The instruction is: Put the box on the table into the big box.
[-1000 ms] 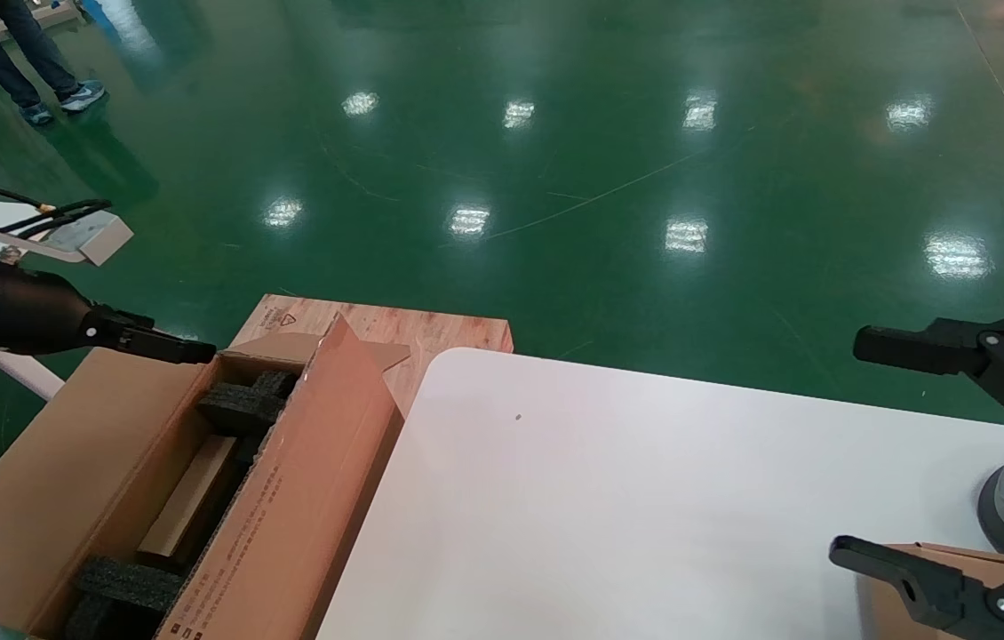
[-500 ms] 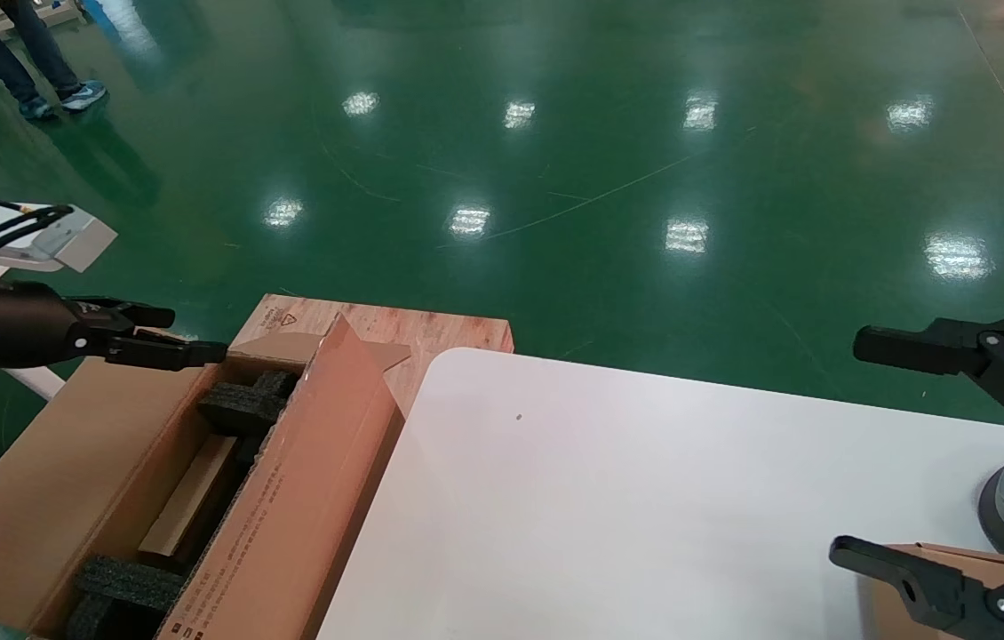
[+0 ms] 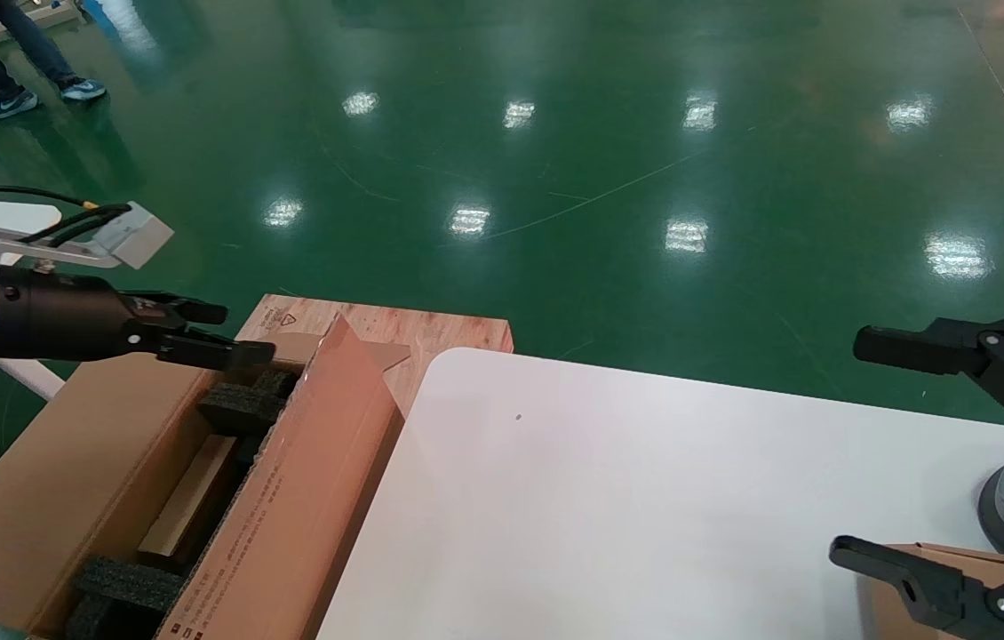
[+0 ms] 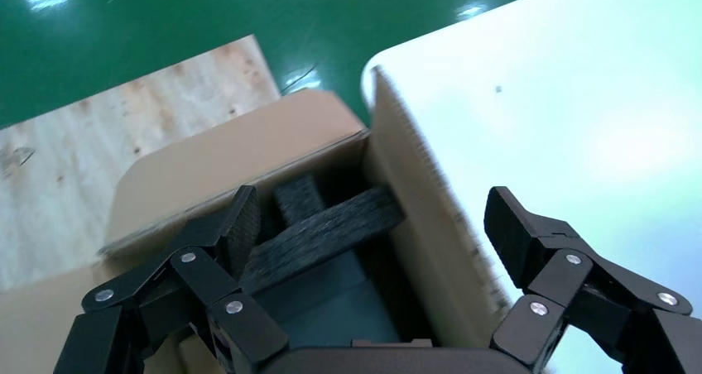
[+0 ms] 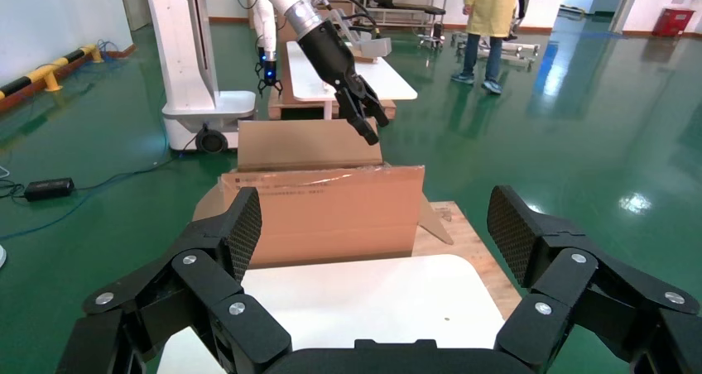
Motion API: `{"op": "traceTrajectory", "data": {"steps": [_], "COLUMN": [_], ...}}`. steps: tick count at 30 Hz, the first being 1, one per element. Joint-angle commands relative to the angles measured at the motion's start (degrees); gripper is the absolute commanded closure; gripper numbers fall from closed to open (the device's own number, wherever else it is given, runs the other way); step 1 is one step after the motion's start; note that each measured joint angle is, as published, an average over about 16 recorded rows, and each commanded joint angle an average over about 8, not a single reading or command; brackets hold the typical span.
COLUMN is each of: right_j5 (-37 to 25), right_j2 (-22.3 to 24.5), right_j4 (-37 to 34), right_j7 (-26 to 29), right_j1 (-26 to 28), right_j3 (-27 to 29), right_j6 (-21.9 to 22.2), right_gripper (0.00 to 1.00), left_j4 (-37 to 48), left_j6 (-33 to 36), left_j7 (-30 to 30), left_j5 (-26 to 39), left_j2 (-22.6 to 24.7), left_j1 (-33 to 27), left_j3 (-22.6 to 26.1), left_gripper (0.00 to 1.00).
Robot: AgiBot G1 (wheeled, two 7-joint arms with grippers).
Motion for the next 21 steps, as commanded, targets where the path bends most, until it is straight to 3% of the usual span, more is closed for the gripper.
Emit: {"op": "traceTrajectory", "data": {"steps": [1,21], "right_j5": [0.0,0.0], "right_j2": [0.0,0.0], "right_j4": [0.0,0.0], "right_j7": [0.0,0.0], "right_j1": [0.0,0.0], "right_j3": [0.0,0.0], "right_j6": [0.0,0.0], "right_gripper": [0.0,0.0], "left_j4": [-0.7,-7.7], "left_j6": [0.2,2.4], "left_j7": [0.1,1.9], "left_j5": [-0.1,-2.1], "left_j2": [0.2,2.0], "left_j1": [0.7,8.3], "left_j3": [-1.1,-12.0], "left_gripper": [0.0,0.0]}}
